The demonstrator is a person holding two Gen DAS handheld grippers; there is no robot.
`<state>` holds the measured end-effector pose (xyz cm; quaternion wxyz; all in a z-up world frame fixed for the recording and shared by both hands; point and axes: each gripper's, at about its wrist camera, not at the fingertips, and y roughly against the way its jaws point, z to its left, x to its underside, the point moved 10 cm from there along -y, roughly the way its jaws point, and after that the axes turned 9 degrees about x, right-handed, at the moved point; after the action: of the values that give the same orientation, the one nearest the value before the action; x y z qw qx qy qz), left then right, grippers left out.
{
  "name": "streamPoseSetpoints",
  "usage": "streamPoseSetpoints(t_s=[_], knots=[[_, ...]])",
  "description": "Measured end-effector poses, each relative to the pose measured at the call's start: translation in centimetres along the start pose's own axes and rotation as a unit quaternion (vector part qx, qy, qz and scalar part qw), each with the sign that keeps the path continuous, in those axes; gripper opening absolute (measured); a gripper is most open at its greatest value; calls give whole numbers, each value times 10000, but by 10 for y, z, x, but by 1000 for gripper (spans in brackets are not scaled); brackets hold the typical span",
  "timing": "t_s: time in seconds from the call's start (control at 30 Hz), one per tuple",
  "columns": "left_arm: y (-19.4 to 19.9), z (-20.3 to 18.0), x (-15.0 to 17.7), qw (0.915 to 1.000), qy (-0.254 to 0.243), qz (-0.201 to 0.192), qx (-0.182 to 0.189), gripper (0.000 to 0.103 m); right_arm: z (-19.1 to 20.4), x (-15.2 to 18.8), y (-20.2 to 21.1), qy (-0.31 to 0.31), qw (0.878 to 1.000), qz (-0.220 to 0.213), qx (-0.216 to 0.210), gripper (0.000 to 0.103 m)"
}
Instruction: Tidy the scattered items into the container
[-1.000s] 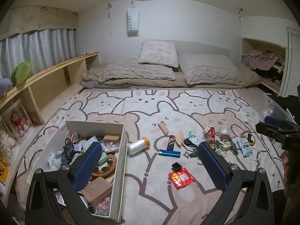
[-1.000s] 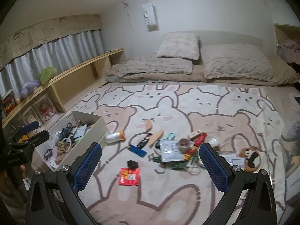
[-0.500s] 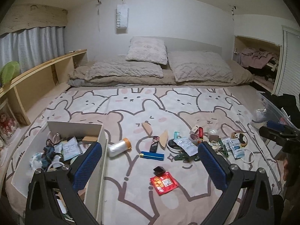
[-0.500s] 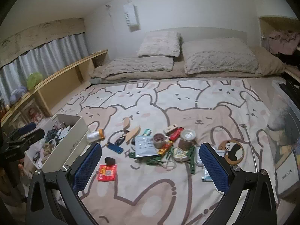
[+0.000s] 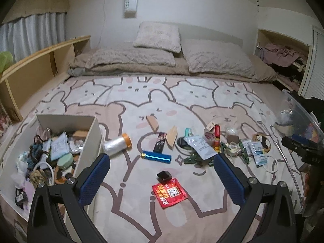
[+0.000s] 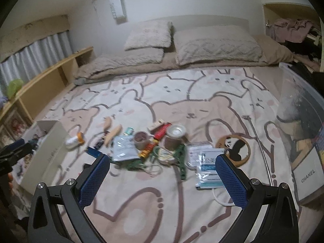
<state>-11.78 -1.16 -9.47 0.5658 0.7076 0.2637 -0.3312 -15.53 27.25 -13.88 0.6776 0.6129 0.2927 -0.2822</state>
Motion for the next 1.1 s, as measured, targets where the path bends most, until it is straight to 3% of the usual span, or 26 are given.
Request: streamPoseSetpoints(t_s=[0.33, 0.7, 0.9, 1.1], knots=[[-48, 5, 32, 9977, 309, 603, -35, 103, -22, 22, -44, -433, 9981, 441, 56, 103], [-100, 10, 81, 9883, 710, 1332, -231, 103, -55, 42, -75, -1083, 9911, 776, 70, 103], [-119, 20, 102, 9825, 896, 1613, -266, 103, -90, 53, -82, -1576, 9828, 907, 333, 103], [-132, 25, 122, 9766, 984, 1892, -266, 103, -127, 77, -91, -1988, 9667, 1320, 928, 103]])
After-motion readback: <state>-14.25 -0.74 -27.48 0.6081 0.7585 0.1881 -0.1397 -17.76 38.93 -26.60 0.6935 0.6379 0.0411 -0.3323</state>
